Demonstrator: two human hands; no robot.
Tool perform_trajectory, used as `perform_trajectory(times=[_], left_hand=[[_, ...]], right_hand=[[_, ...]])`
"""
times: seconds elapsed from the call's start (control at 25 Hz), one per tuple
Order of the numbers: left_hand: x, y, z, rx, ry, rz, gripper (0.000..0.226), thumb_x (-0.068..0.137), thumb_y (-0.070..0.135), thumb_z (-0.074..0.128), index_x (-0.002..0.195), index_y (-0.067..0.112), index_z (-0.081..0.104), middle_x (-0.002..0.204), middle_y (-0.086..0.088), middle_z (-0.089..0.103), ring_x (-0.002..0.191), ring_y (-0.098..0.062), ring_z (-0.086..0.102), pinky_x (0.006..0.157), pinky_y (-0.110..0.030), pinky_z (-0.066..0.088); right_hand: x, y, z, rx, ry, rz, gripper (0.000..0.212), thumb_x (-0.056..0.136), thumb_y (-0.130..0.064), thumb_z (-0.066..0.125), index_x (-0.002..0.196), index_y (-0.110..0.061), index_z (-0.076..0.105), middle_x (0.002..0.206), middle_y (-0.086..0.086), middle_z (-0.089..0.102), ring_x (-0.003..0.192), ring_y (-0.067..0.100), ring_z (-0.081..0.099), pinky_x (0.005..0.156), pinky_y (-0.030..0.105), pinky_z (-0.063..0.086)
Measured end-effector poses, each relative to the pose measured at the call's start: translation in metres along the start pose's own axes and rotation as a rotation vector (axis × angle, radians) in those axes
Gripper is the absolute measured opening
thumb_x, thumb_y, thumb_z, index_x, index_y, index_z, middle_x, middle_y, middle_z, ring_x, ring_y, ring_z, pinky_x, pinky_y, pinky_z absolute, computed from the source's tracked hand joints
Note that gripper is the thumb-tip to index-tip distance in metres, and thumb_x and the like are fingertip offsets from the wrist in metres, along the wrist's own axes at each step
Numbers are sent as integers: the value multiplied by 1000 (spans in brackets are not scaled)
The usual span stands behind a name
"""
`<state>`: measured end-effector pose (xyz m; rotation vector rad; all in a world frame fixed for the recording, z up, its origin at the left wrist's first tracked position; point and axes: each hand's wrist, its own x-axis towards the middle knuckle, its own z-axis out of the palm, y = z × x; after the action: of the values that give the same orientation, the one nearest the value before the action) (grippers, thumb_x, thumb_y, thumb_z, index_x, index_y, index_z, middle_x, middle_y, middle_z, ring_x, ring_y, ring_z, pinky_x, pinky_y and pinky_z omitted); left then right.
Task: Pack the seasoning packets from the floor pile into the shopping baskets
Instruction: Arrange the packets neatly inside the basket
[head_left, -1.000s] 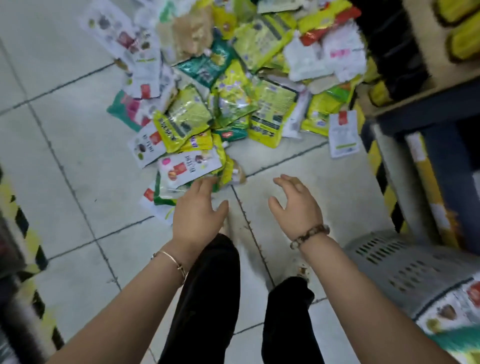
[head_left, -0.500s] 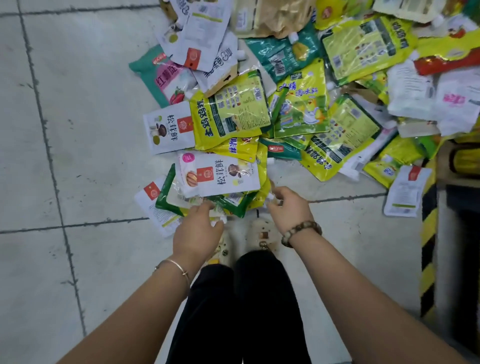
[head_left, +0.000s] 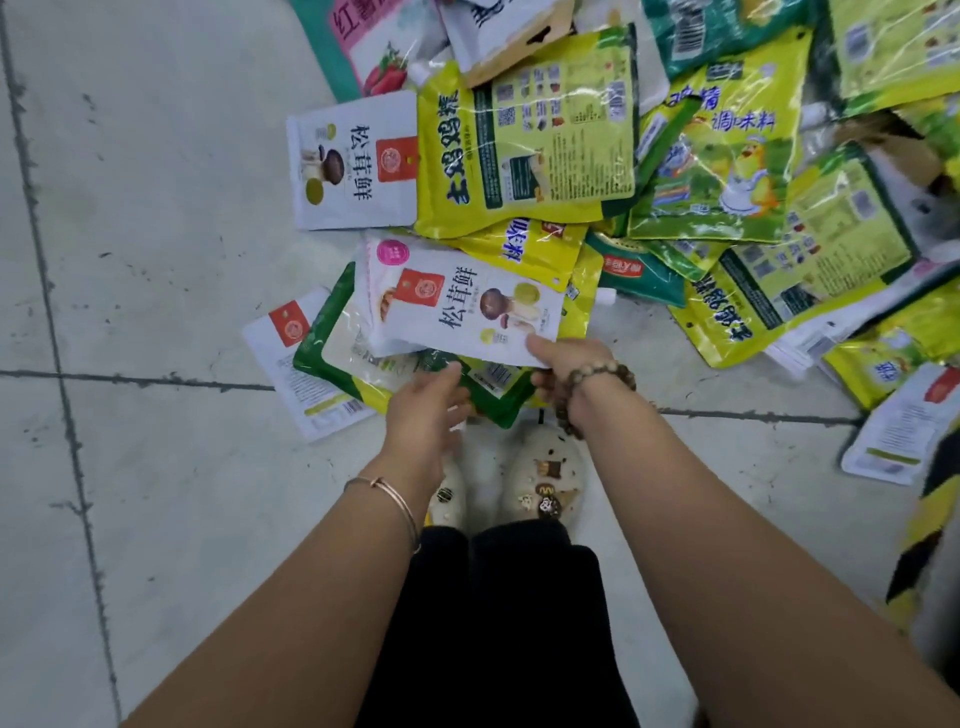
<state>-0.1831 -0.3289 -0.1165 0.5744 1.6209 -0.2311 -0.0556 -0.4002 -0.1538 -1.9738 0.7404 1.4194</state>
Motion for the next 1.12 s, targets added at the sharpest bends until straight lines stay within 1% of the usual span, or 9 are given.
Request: perform_trajectory(times=[0.12,0.24,0.36,0.52,0.6,0.68,0.76,0.96,1.12], left_hand=[[-3,6,2,-459,-134,-137,32,95,36,51,119,15,58,100,-6,70,90,-20,65,75,-35,51],[-5,14,2,-659,-154,-197,38,97,24,48,131,7,52,125,-19,60,108,-36,59,96,-53,43],[-2,22,-3,-546,-38,-101,32,94,13,55,125,8,58,119,-15,64,109,-34,61,92,-53,48],[12,29,-20,-324,120,70,12,86,7,66,94,14,65,75,1,73,59,-15,70,43,-28,52],[18,31,-27,-261,116,91,10,85,8,67,93,15,66,74,3,72,59,-14,70,43,-26,52],[23,31,-32,-184,116,112,9,85,10,67,89,18,66,76,4,72,61,-13,70,47,-24,53],[27,30,-36,-163,118,128,9,85,10,68,87,19,66,71,6,72,59,-12,70,45,-24,53],[29,36,-40,-64,79,139,9,85,10,68,89,18,67,77,5,74,67,-15,71,52,-27,55],[9,50,-38,86,-4,188,10,86,9,66,87,19,67,71,7,74,63,-13,71,50,-25,54]], right_hand=[[-36,30,5,146,-162,2,20,85,-13,66,70,-11,52,51,3,52,28,7,41,34,15,34],[-69,54,9,135,-313,-15,19,85,-9,64,69,-10,54,40,-4,52,28,5,41,33,13,33],[-68,59,11,104,-196,-30,23,86,-23,65,69,-10,56,46,-2,58,34,9,51,37,17,38],[-18,42,5,145,199,16,33,82,-36,66,96,-6,64,87,10,67,73,24,64,68,33,53],[3,32,11,13,237,84,56,78,-43,69,119,-7,58,117,14,62,103,29,59,89,36,46],[15,20,23,-47,136,175,68,80,-48,64,132,-6,49,133,15,52,119,29,51,93,34,43],[20,12,34,53,31,207,55,85,-43,61,125,-6,55,125,17,56,120,23,51,87,30,45],[19,20,34,98,270,100,61,77,-35,71,129,-9,51,130,7,56,109,22,56,84,32,44],[-1,30,0,120,320,-55,47,76,-20,73,119,-9,58,120,8,62,108,27,59,85,30,44]])
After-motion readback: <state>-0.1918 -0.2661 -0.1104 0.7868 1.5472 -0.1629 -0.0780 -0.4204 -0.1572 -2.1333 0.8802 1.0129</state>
